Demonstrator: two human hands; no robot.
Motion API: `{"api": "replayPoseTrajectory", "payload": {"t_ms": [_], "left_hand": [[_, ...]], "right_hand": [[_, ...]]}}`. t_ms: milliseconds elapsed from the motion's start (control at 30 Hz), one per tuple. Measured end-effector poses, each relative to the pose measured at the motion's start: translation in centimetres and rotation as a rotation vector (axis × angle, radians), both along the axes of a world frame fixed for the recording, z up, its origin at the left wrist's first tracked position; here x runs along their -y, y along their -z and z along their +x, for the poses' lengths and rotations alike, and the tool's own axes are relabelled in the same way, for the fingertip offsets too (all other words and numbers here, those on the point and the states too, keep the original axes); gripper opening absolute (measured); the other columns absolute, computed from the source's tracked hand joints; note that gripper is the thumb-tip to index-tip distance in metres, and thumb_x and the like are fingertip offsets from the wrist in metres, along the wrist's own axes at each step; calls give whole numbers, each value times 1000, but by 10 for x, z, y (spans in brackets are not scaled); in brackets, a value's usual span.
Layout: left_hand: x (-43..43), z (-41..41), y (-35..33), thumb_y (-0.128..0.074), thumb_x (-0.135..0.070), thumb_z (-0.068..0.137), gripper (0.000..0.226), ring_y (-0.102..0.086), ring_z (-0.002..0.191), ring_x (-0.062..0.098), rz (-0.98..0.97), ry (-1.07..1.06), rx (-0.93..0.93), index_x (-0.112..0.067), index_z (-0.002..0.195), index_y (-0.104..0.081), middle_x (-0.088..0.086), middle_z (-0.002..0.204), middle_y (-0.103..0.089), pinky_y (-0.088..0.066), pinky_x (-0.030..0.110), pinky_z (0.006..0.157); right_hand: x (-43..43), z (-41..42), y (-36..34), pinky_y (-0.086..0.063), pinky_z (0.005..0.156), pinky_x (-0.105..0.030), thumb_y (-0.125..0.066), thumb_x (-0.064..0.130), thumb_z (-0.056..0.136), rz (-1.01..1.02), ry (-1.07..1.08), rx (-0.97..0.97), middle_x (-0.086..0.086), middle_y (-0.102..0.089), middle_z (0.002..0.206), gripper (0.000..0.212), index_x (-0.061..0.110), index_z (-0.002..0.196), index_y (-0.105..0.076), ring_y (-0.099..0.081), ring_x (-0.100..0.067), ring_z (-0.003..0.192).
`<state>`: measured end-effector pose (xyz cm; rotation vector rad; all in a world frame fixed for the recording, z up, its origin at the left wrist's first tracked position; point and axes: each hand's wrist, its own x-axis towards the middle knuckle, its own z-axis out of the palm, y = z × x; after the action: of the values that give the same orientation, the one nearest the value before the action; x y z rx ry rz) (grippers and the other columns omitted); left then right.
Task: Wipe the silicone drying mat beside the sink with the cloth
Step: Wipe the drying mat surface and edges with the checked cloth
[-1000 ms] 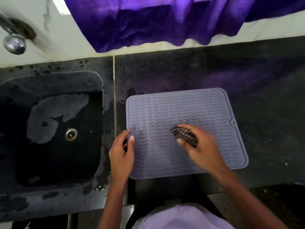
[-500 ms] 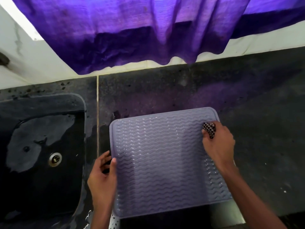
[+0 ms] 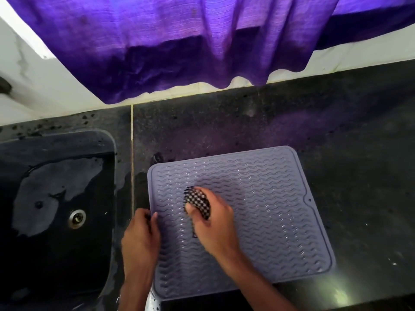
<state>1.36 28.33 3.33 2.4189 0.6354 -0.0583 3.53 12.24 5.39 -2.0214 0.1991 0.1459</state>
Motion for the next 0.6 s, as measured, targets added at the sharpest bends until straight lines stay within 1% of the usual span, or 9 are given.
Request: {"api": "replayPoseTrajectory", "payload": {"t_ms": [67, 100, 133, 167, 267, 367, 433, 533, 600], "left_hand": [[9, 2, -15, -58, -18, 99, 12, -66, 72, 34, -33, 19, 56, -16, 88, -54, 11, 74, -66, -41, 34, 62], [18, 3, -31, -56, -19, 100, 15, -66, 66, 19, -96, 46, 123, -20, 85, -53, 4, 70, -65, -43, 30, 59], [29, 4, -50, -55, -20, 100, 18, -62, 61, 6, -169, 87, 183, -24, 83, -53, -4, 66, -62, -42, 20, 55], [39, 4, -67, -53, -21, 99, 18, -59, 60, 2, -233, 129, 229, -26, 83, -54, -7, 64, -60, -41, 13, 53], [41, 4, -79, -54, -22, 100, 16, -59, 66, 5, -345, 130, 320, -24, 85, -58, -7, 74, -64, -43, 14, 57], [11, 4, -52, -56, -24, 102, 14, -62, 70, 14, -332, 33, 268, -19, 89, -60, -4, 75, -66, -45, 27, 63], [-1, -2, -33, -56, -19, 101, 13, -63, 71, 19, -303, 19, 211, -15, 90, -60, 0, 75, -66, -44, 30, 63], [-9, -10, -9, -56, -17, 101, 12, -63, 71, 17, -265, -16, 158, -12, 91, -60, -2, 76, -66, -48, 34, 65], [-9, -8, -2, -55, -16, 101, 13, -62, 69, 13, -244, -32, 145, -11, 91, -60, -4, 75, -65, -50, 25, 66]], "right_hand": [[30, -8, -6, -45, 89, -13, -68, 38, 88, -10, 59, -15, 11, -63, 117, 45, 27, 131, -57, -58, -2, 103], [48, -11, -10, -48, 84, -15, -68, 36, 88, -20, 116, -20, 10, -63, 116, 45, 27, 131, -57, -59, -3, 101], [68, -12, -16, -49, 80, -16, -69, 33, 87, -42, 186, -12, 8, -64, 114, 44, 25, 130, -59, -61, -6, 99], [88, -14, -20, -47, 78, -15, -71, 29, 87, -77, 256, 1, 7, -65, 112, 43, 23, 128, -61, -62, -9, 97], [138, -21, -29, -42, 81, -19, -73, 23, 85, -184, 405, 0, 4, -68, 107, 35, 21, 120, -66, -61, -14, 98], [161, -30, -29, -43, 88, -27, -72, 23, 85, -192, 490, -37, 0, -70, 104, 33, 22, 117, -67, -63, -17, 99], [165, -36, -28, -43, 89, -29, -72, 22, 85, -190, 504, -44, 0, -69, 102, 32, 22, 117, -67, -61, -16, 97], [166, -42, -27, -43, 87, -28, -72, 23, 86, -165, 516, -48, 3, -66, 97, 32, 21, 117, -67, -61, -16, 95], [164, -44, -26, -43, 86, -27, -72, 24, 86, -153, 520, -54, 4, -66, 96, 32, 22, 117, -67, -61, -16, 94]]}}
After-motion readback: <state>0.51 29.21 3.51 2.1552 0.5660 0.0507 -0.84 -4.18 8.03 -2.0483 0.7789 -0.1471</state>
